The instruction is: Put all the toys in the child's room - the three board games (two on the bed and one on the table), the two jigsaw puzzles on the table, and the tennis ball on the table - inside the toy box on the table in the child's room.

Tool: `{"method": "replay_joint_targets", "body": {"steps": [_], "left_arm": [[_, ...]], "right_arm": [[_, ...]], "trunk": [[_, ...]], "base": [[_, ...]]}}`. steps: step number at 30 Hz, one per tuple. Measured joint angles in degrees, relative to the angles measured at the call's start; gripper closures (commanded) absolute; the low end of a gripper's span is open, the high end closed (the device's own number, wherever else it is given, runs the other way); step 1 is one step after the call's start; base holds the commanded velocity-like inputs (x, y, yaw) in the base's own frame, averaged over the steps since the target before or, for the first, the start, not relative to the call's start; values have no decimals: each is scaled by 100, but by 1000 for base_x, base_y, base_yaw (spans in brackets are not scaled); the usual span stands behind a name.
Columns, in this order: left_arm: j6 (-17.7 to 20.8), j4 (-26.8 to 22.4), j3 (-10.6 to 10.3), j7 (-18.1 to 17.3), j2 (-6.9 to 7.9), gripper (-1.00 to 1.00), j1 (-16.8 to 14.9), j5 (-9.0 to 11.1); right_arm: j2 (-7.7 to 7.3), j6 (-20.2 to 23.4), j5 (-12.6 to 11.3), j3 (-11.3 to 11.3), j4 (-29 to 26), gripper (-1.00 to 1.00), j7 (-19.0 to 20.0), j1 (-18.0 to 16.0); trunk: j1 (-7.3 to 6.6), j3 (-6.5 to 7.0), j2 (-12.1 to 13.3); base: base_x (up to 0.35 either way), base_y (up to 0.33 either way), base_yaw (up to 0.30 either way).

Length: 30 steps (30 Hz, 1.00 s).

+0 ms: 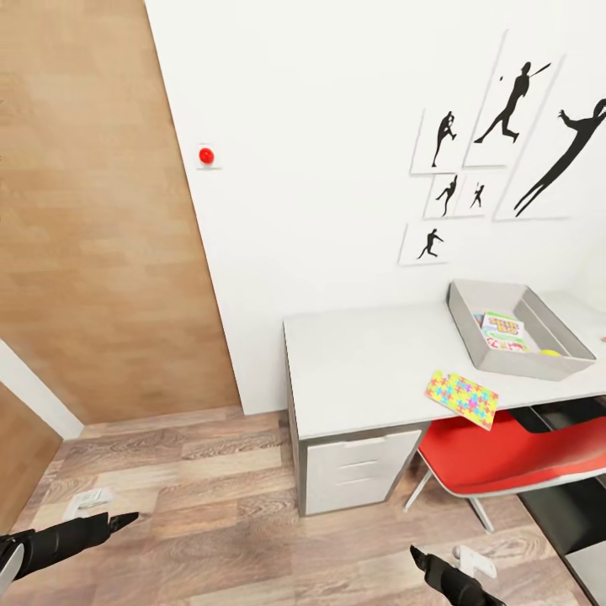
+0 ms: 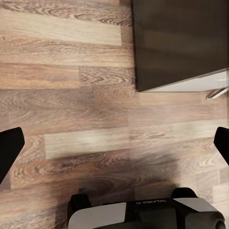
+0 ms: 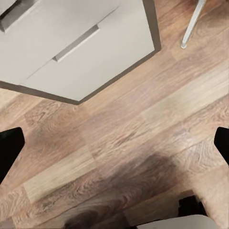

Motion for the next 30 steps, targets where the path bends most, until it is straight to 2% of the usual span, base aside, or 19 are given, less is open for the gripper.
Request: {"method": "replay_joint_targets", "body": {"steps": [6,11,13,16,18,19,22,24,30], "left_arm": [[3,0,10,-59,15,-100,0,14],[40,-1,34,-405,63,-100,-4,44],[70,-6,46,-830,77,-100,-6,50],[210,-81,61,-1734,149,-100,-14,61],[323,-161,67,-2104,198,-100,-15,60],[442,-227,74,-2441,246,-100,-16,61],[565,-289,81,-2911,303,-100,-18,63],[648,-347,92,-3387,339,-100,-27,70],[707,-446,187,-3970,363,-100,-34,78]], "right_arm": [[-24,77,-2,-165,-32,-100,629,0],[-66,623,-15,-291,-76,-100,1408,-4],[-82,1044,-28,-449,-119,-100,1882,-15],[-89,1657,-34,-826,-276,-100,2661,-39],[-90,1837,-36,-984,-373,-100,2939,-44],[-95,1985,-50,-1128,-450,-100,3170,-35],[-95,2246,-64,-1396,-577,-100,3572,-29],[-94,2444,-70,-1518,-732,-100,3855,-18],[-101,2987,-68,-1638,-1129,-100,4446,-3]], "trunk": [[0,55,0],[0,101,0],[0,119,0],[0,147,0],[0,165,0],[0,175,0],[0,202,0],[0,220,0],[0,275,0]], "base": [[0,0,0],[0,0,0],[0,0,0],[0,0,0],[0,0,0],[0,0,0],[0,0,0],[0,0,0],[0,0,0]]}}
